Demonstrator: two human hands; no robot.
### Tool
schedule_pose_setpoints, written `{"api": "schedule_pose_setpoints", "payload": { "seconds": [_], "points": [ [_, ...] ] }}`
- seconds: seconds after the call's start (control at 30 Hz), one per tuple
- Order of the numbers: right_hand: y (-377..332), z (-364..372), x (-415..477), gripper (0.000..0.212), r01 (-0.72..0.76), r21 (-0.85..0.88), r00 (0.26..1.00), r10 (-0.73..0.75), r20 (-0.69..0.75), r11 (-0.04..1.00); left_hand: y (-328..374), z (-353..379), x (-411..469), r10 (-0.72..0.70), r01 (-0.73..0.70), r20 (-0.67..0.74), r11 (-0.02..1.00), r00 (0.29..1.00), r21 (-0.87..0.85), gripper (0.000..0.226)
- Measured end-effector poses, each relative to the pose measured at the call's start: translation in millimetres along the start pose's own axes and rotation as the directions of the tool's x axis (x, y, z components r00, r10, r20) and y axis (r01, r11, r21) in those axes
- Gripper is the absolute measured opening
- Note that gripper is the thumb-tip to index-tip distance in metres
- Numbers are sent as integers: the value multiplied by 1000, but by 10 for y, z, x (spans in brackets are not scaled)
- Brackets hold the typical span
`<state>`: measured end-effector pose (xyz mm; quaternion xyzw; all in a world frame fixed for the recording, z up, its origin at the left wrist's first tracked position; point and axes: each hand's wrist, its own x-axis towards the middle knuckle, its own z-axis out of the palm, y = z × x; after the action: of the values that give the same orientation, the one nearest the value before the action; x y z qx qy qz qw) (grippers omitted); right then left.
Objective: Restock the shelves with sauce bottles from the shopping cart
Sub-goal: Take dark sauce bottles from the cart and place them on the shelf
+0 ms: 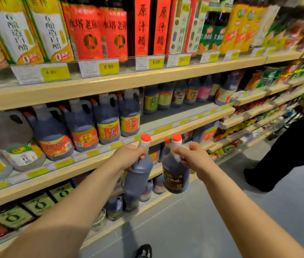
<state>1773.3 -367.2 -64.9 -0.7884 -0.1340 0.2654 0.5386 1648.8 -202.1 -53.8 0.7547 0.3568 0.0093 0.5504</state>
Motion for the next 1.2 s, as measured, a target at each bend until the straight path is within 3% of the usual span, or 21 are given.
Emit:
{"api": "schedule_pose_setpoints", "payload": {
  "seconds": [0.2, 0.4, 0.6, 0.8, 0.97, 1.1, 1.2],
  "points": [
    [-354, -143, 610, 43, 219, -278, 969, -243, -53, 935, 264, 86, 481, -39, 38, -14, 998, 999, -43, 29],
    [-672, -352, 1017, 47, 471, -432, 847, -531, -22, 769, 509, 185, 753, -62, 59, -57, 997, 996, -43, 27],
    [-841, -521, 1285, 42, 675, -357, 708, -702, 70, 645, 627, 399, 832, -122, 102, -169, 988, 978, -119, 27],
    [-722, -389, 1580, 41, 787, -254, 611, -766, 200, 562, 641, 594, 727, -200, 98, -305, 943, 931, -318, 27],
    [-712, -188, 1870, 40, 798, -170, 602, -751, 271, 579, 654, 576, 737, -233, 82, -351, 915, 907, -396, 26],
    [-696, 15, 2095, 40, 730, -89, 671, -684, 286, 678, 647, 499, 785, -232, 90, -345, 920, 909, -381, 27],
    [-736, 131, 2170, 39, 611, -21, 769, -588, 251, 791, 628, 459, 824, -242, 97, -362, 922, 900, -376, 26]
  ]
}}
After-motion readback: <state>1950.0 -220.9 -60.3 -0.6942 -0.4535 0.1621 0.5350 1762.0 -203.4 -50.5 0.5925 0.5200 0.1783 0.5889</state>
